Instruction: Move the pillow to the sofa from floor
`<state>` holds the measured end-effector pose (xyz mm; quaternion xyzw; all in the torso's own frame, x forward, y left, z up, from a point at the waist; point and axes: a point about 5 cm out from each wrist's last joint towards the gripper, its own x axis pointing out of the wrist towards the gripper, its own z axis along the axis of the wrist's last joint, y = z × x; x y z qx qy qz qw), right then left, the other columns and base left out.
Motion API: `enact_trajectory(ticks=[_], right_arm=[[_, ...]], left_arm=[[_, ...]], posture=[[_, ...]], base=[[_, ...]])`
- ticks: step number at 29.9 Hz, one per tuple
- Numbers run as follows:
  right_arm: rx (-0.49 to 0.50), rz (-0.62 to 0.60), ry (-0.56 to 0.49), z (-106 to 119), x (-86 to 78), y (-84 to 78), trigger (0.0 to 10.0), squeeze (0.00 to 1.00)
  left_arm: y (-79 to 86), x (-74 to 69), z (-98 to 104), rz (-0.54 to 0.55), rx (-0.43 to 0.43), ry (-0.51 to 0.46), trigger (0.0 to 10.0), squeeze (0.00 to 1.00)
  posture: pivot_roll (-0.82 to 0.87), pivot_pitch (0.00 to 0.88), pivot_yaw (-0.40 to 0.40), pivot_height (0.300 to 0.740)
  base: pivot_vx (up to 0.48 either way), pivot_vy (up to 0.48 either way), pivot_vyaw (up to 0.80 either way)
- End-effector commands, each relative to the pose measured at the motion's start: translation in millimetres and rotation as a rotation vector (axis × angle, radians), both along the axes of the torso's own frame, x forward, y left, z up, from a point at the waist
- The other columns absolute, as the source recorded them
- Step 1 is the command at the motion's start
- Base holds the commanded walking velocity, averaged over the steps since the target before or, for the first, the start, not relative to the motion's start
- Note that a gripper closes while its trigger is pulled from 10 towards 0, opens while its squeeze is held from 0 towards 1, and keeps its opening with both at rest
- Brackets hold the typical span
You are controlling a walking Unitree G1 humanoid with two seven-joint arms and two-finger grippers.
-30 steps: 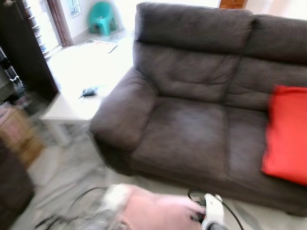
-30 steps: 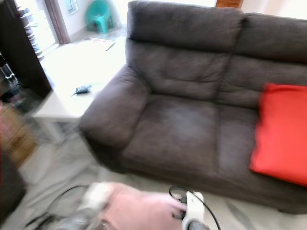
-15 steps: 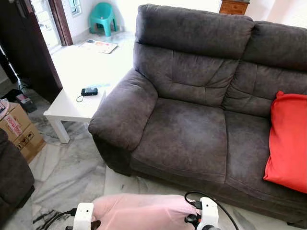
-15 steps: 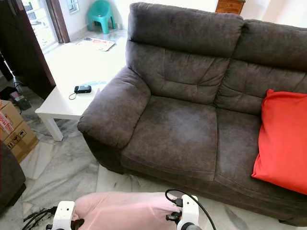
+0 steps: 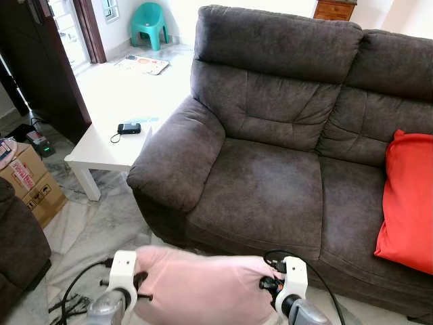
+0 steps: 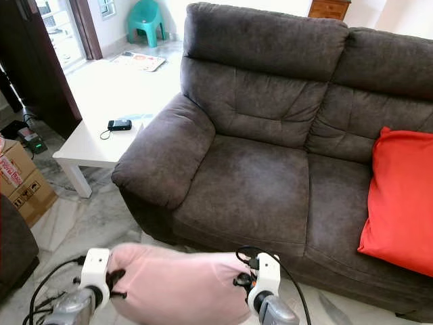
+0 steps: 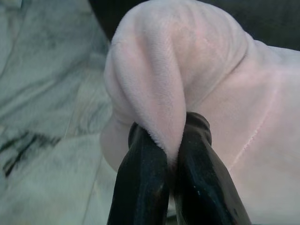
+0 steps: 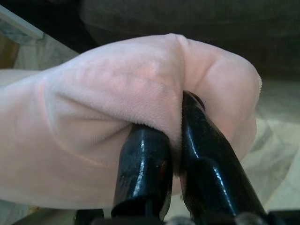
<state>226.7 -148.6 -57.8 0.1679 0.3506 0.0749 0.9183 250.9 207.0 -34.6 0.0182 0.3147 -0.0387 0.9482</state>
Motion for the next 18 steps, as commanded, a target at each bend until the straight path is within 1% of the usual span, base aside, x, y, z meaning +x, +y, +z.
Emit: enact_trajectory(ticks=[1,3,4,5,6,7,9,11,13,14,15,16,17,18], right_arm=[[0.010,-0.001,-0.110,16,19.5,-0.9,10.0,0.00],[0.017,-0.003,-0.144,21,25.2,0.2,10.0,0.00],[0.012,-0.003,-0.174,25,30.2,0.4,10.0,0.00],[0.008,-0.003,-0.184,27,31.8,0.4,10.0,0.00],[0.003,-0.007,-0.215,31,36.6,0.4,10.0,0.00],[-0.001,-0.018,-0.263,39,44.1,0.4,10.0,0.00],[-0.019,-0.033,-0.315,47,51.7,-0.2,10.0,0.00],[-0.042,-0.054,-0.368,55,58.7,-2.0,10.0,0.00],[-0.050,-0.116,-0.461,72,71.0,-6.1,10.0,0.00],[-0.050,-0.116,-0.461,72,71.0,-6.1,10.0,0.00],[-0.047,-0.125,-0.484,76,73.4,-6.6,10.0,0.00],[-0.049,-0.119,-0.530,83,76.6,-5.9,10.0,0.00],[-0.049,-0.119,-0.530,83,76.6,-5.9,10.0,0.00],[-0.059,-0.108,-0.584,90,78.8,-4.7,10.0,0.00]], left_arm=[[-9.5,11.4,9,-0.057,-0.001,-0.061,10.0,0.00],[-11.6,15.9,13,-0.075,0.007,-0.091,10.0,0.00],[-11.7,20.6,18,-0.077,0.017,-0.124,10.0,0.00],[-11.6,22.1,20,-0.076,0.021,-0.135,10.0,0.00],[-11.5,24.8,23,-0.073,0.024,-0.157,10.0,0.00],[-11.1,35.0,35,-0.060,0.042,-0.232,10.0,0.00],[-14.2,44.9,47,-0.066,0.048,-0.308,10.0,0.00],[-18.1,51.7,57,-0.077,0.055,-0.370,10.0,0.00],[-22.8,61.8,77,-0.072,0.056,-0.492,10.0,0.00],[-22.8,61.8,77,-0.072,0.056,-0.492,10.0,0.00],[-23.4,63.7,82,-0.068,0.055,-0.520,10.0,0.00],[-24.2,66.8,91,-0.059,0.058,-0.576,10.0,0.00],[-24.2,66.8,91,-0.059,0.058,-0.576,10.0,0.00],[-24.7,70.6,104,-0.045,0.057,-0.645,10.0,0.00]], posture=[[0.10,0.000,-0.086,0.740],[0.10,0.000,-0.086,0.740],[0.10,0.000,-0.086,0.740],[0.10,0.000,-0.086,0.740],[0.11,0.000,-0.088,0.740],[0.11,0.000,-0.089,0.740],[0.11,0.000,-0.090,0.740],[0.11,0.000,-0.090,0.740],[0.11,0.000,-0.089,0.740],[0.11,0.000,-0.089,0.740],[0.11,0.000,-0.088,0.740],[0.11,0.000,-0.089,0.740],[0.11,0.000,-0.089,0.740],[0.11,0.000,-0.088,0.740]], base=[[0.000,0.000,0.00],[0.000,0.000,0.00],[0.000,0.000,0.00],[0.000,0.000,0.00],[0.000,0.000,0.00],[0.000,0.000,0.00],[0.000,0.000,0.00],[0.000,0.000,0.00],[0.000,0.000,0.00],[0.000,0.000,0.00],[0.000,0.000,0.00],[0.000,0.000,0.00],[0.000,0.000,0.00],[0.000,0.000,0.00]])
